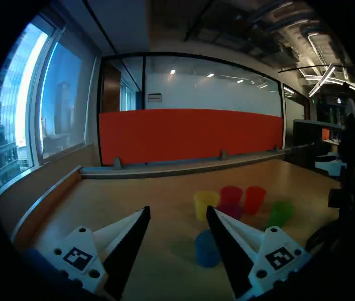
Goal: Pour water
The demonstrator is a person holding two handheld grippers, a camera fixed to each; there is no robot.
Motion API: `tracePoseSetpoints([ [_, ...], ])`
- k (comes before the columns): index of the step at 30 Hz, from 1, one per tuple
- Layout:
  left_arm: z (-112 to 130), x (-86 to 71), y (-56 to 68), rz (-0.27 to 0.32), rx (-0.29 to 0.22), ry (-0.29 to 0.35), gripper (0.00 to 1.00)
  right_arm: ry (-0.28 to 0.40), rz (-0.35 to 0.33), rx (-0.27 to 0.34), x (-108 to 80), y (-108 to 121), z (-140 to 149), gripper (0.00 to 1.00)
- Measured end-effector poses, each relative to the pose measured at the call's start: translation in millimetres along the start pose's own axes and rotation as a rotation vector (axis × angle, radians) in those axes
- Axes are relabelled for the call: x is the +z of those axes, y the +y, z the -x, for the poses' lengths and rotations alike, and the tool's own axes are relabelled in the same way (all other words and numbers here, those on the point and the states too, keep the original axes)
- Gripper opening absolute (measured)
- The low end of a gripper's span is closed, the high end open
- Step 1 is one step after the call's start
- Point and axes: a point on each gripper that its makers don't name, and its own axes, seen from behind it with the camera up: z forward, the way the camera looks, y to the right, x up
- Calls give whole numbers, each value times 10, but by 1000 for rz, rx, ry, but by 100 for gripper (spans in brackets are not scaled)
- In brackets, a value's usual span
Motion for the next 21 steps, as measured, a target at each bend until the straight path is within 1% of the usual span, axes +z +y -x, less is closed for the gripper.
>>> tracePoseSetpoints([
  [3,-66,3,-7,-17,-3,27,82,36,39,6,18,78,-95,100],
  [9,-255,-16,28,-43,14,94,82,117,118,29,29,237,-305,100],
  [15,-379,-26,89,-61,31,155,82,173,161,29,13,295,-421,100],
  [21,-462,-60,107,-93,36,206,82,211,205,17,-29,372,-457,100],
])
